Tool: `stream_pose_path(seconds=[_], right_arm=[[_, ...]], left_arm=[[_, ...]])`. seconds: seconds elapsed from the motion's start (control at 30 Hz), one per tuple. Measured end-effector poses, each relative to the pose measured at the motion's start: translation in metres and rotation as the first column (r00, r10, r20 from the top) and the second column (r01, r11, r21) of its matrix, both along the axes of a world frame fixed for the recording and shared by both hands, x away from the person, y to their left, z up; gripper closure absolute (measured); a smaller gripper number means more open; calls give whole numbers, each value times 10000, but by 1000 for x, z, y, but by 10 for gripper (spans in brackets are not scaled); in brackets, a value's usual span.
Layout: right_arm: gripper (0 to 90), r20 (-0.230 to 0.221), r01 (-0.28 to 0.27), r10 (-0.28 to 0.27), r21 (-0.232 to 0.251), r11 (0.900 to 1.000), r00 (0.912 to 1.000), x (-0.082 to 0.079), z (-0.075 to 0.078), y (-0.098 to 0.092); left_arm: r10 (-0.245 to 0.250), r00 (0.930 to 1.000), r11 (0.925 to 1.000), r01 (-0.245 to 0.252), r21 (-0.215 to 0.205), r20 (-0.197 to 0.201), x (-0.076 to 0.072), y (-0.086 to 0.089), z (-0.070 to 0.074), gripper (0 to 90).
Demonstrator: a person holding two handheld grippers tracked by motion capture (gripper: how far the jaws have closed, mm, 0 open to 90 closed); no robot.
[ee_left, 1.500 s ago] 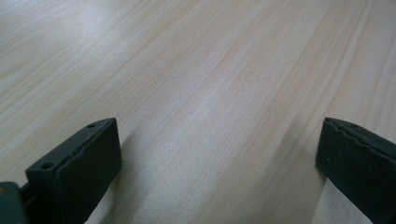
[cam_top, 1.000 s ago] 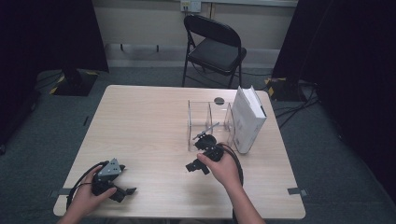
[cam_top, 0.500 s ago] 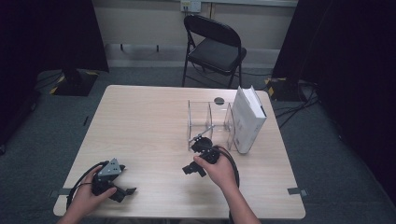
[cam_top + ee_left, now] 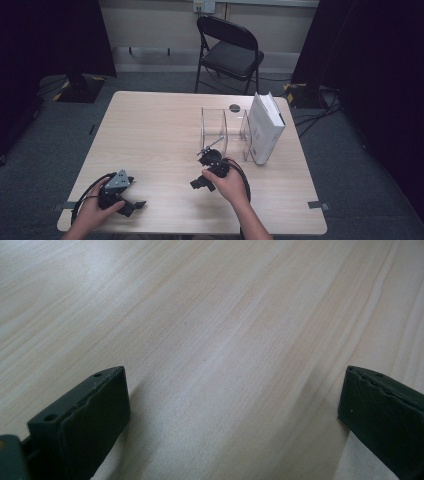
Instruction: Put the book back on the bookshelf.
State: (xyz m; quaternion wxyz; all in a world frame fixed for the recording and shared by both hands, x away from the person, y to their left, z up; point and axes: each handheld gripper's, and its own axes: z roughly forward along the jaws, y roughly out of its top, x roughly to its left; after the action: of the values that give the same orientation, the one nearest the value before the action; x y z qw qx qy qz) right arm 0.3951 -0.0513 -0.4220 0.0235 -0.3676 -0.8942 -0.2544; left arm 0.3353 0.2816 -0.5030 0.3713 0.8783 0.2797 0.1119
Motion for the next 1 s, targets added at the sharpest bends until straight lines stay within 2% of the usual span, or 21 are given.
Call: stream_pose_path(seconds=[0.27, 0.4, 0.47, 1.0], right_arm=[[194, -71, -78, 78, 63, 9999, 9999, -1, -6, 4], [195, 77, -78, 78, -14, 10000, 9999, -1, -9, 6], [195, -29, -181, 182, 63, 9998, 9998, -1, -11, 7], [195, 45, -664, 664, 19, 9978, 9978, -4, -32, 26]], left_arm=[[-5, 10000, 10000, 5, -9, -1, 0, 0, 0, 0], [2, 10000, 10000, -2, 2, 0, 0, 0, 0, 0], [-3, 10000, 10000, 3, -22, 4, 0, 0, 0, 0], [-7, 10000, 10000, 7, -21, 9, 0, 0, 0, 0]])
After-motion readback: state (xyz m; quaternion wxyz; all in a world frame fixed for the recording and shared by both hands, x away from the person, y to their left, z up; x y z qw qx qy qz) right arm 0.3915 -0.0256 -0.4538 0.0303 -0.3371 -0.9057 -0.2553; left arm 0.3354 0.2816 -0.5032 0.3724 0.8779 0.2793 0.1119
